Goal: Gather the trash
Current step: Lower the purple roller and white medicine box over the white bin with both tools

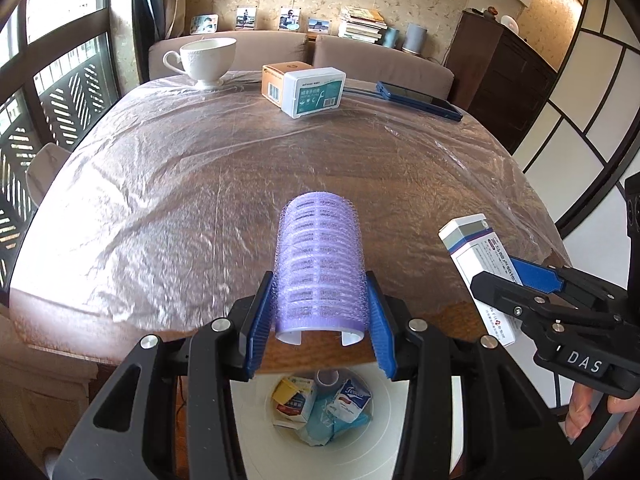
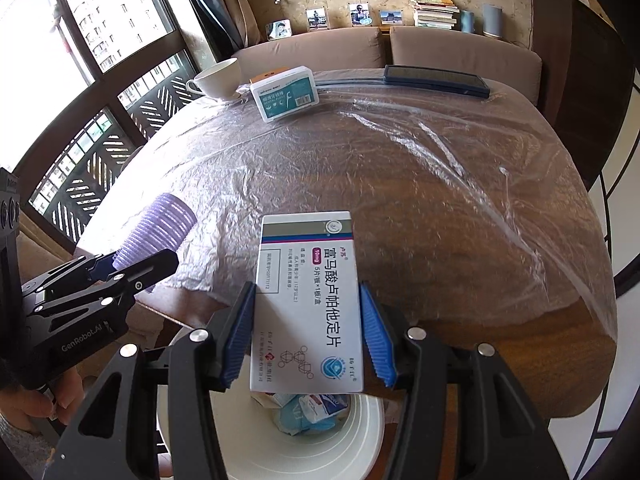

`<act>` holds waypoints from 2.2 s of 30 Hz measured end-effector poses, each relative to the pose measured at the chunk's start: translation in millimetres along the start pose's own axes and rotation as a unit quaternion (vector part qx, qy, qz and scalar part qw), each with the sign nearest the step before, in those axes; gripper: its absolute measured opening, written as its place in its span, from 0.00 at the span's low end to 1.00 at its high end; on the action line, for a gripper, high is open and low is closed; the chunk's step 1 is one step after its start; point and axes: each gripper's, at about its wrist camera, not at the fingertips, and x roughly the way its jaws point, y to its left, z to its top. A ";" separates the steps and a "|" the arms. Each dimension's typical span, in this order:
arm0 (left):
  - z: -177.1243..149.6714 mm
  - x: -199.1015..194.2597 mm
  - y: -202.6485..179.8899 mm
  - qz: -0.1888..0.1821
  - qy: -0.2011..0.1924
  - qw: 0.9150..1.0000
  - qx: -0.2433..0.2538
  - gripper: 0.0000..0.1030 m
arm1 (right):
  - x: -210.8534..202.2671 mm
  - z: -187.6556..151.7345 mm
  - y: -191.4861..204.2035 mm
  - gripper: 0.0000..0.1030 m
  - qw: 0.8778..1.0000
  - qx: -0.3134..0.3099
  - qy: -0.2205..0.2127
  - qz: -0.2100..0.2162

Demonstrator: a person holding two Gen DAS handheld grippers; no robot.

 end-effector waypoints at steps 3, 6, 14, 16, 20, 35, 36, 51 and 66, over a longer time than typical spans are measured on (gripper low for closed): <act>-6.6 -3.9 -0.4 -0.001 0.000 1.000 -0.006 0.43 | -3.5 -6.7 -0.3 0.49 1.000 0.004 0.000 0.001; -9.4 -8.4 -0.8 -0.005 -0.002 1.000 -0.005 0.43 | -9.0 -11.9 1.5 0.49 1.000 0.007 -0.004 -0.002; -21.2 -25.1 1.8 -0.028 -0.004 0.999 0.023 0.43 | -25.0 -25.9 17.9 0.49 0.999 0.026 -0.017 -0.019; -26.8 -30.9 4.8 -0.035 -0.004 0.999 0.025 0.43 | -28.4 -31.3 24.6 0.49 0.999 0.029 -0.016 -0.021; -41.4 -40.8 10.7 -0.041 0.001 0.999 0.033 0.43 | -33.6 -50.8 42.8 0.49 0.999 0.034 -0.013 -0.028; -86.4 -53.0 19.3 -0.036 0.026 0.998 0.033 0.43 | -34.5 -100.7 60.3 0.49 0.999 0.043 0.017 -0.028; -88.6 -52.4 18.8 -0.032 0.027 0.999 0.028 0.43 | -33.6 -101.8 60.0 0.49 0.999 0.040 0.019 -0.026; -109.2 -34.8 9.0 -0.012 0.062 0.998 0.012 0.43 | -16.1 -114.5 42.2 0.49 0.997 0.041 0.058 -0.007; -122.1 -14.2 5.3 0.003 0.089 0.996 0.015 0.43 | 7.4 -124.1 33.4 0.49 0.995 0.039 0.087 -0.006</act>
